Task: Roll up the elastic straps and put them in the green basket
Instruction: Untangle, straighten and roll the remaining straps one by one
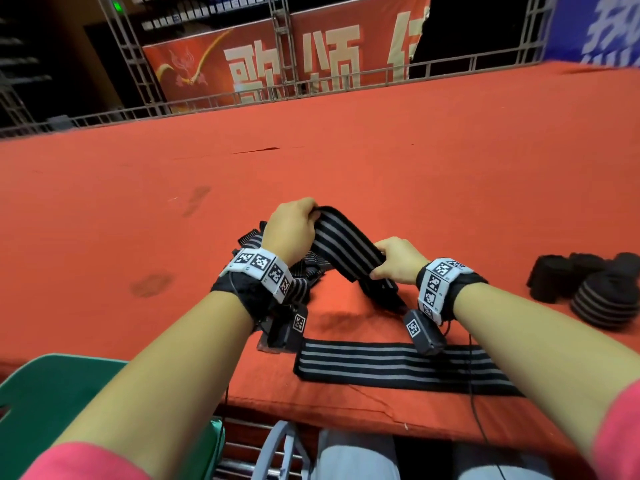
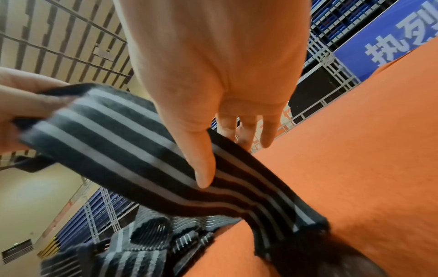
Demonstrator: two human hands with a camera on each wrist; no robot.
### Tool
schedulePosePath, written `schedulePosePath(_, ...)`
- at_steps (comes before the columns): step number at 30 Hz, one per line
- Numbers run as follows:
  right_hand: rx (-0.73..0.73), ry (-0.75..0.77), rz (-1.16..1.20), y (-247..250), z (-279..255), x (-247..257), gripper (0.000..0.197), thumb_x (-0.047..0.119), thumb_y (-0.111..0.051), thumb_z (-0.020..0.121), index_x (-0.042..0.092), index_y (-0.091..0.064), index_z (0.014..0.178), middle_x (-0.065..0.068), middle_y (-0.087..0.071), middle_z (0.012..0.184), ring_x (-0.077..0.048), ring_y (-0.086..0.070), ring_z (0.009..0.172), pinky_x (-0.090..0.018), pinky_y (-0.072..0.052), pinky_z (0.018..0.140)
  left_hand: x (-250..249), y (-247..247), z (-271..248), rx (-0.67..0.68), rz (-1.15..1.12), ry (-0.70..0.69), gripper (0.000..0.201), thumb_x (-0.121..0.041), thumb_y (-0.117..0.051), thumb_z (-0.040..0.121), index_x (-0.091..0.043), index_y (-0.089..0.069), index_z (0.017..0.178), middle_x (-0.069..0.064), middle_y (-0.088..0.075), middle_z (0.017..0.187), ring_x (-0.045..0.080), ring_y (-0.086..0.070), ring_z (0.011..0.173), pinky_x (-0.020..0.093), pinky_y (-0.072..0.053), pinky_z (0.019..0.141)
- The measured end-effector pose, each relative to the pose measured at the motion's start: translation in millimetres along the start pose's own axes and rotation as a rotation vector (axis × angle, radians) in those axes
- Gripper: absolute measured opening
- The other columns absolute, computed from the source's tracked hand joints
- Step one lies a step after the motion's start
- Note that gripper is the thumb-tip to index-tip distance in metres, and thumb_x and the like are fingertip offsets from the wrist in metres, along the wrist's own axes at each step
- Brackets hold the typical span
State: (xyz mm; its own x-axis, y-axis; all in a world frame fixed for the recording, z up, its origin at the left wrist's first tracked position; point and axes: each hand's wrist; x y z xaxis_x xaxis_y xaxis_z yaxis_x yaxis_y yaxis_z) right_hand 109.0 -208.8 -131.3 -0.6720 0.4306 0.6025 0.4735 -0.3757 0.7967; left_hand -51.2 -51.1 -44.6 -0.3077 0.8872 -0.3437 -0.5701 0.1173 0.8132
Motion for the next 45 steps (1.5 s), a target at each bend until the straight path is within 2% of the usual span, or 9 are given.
schedulePosePath(4,0.008,-0.052,-0.012,-5,0,-14,0.016,0.012,-0.076,0.077,0.022,-0.069,0.087,-0.001,-0.067,0.082,-0.026,-0.066,0.075,-0.029,-0.048,0.059,3,13,3,-0.107,-0.065,0.011,0.020,-0.017,-0.049,0.099,-0.004,-0.060,0.090,0.012,-0.066,0.084,0.033,-0.058,0.081,0.048,-0.048,0.075)
schedulePosePath(8,-0.023,-0.055,-0.001,-6,0,-20,0.012,0.014,-0.063,0.090,0.013,-0.062,0.101,-0.008,-0.068,0.100,-0.028,-0.065,0.092,-0.038,-0.051,0.079,11,20,1,-0.110,-0.055,0.087,0.018,-0.020,-0.049,0.100,-0.008,-0.060,0.091,0.010,-0.066,0.088,0.032,-0.059,0.083,0.047,-0.050,0.076)
schedulePosePath(13,-0.141,-0.026,0.058,11,-2,-13,0.008,0.015,-0.059,0.094,0.019,-0.052,0.096,-0.002,-0.060,0.097,-0.023,-0.055,0.091,-0.030,-0.036,0.075,31,20,-8,-0.105,0.007,0.240,0.017,-0.023,-0.048,0.100,-0.015,-0.056,0.088,0.015,-0.066,0.094,0.037,-0.058,0.086,0.040,-0.045,0.072)
schedulePosePath(20,-0.168,-0.005,0.118,46,-18,0,0.012,0.015,-0.065,0.090,0.020,-0.066,0.101,0.000,-0.068,0.098,-0.018,-0.062,0.091,-0.027,-0.044,0.078,46,30,-19,-0.096,0.026,0.354,0.018,-0.022,-0.045,0.100,-0.012,-0.059,0.095,0.016,-0.065,0.096,0.038,-0.060,0.089,0.038,-0.043,0.072)
schedulePosePath(26,-0.160,0.026,0.008,70,-40,11,0.008,0.015,-0.065,0.091,0.016,-0.068,0.098,0.001,-0.068,0.094,-0.017,-0.061,0.089,-0.023,-0.038,0.074,37,39,-26,-0.089,0.024,0.379,0.017,-0.018,-0.045,0.098,-0.012,-0.061,0.098,0.016,-0.067,0.098,0.039,-0.062,0.089,0.042,-0.051,0.078)
schedulePosePath(33,-0.220,0.060,-0.084,95,-69,19,0.006,0.022,-0.067,0.091,0.018,-0.066,0.096,0.002,-0.066,0.095,-0.019,-0.061,0.092,-0.026,-0.039,0.077,19,52,-36,-0.109,0.026,0.358,0.017,-0.017,-0.045,0.098,-0.010,-0.061,0.098,0.019,-0.066,0.099,0.038,-0.059,0.085,0.038,-0.045,0.073)
schedulePosePath(36,-0.160,0.054,-0.127,102,-89,19,0.018,0.019,-0.070,0.087,0.019,-0.064,0.104,0.002,-0.064,0.100,-0.020,-0.060,0.096,-0.026,-0.042,0.081,12,54,-41,-0.102,0.021,0.356,0.018,-0.019,-0.046,0.098,-0.011,-0.062,0.100,0.018,-0.067,0.101,0.039,-0.062,0.090,0.043,-0.052,0.079)
schedulePosePath(40,-0.035,-0.023,-0.225,106,-116,7,0.036,0.008,-0.068,0.079,0.023,-0.063,0.111,0.005,-0.061,0.092,-0.019,-0.059,0.085,-0.024,-0.042,0.075,3,52,-49,-0.097,0.029,0.345,0.018,-0.020,-0.046,0.098,-0.011,-0.062,0.097,0.019,-0.066,0.101,0.040,-0.062,0.091,0.041,-0.050,0.077)
schedulePosePath(45,-0.078,-0.089,-0.300,119,-148,-14,0.011,0.013,-0.065,0.089,0.017,-0.068,0.099,0.001,-0.064,0.092,-0.019,-0.058,0.088,-0.023,-0.038,0.076,-10,44,-60,-0.051,0.037,0.319,0.019,-0.021,-0.049,0.099,-0.010,-0.064,0.099,0.018,-0.066,0.104,0.039,-0.061,0.095,0.040,-0.047,0.079)
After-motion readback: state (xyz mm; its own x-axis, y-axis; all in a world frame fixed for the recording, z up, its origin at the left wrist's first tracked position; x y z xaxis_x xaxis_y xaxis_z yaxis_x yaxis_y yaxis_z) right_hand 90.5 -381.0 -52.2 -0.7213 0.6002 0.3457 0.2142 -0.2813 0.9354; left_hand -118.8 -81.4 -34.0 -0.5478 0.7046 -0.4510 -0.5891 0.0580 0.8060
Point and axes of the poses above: each hand's wrist, its own z-axis towards the middle knuckle, its own y-axis out of the back of the hand, x = y × z
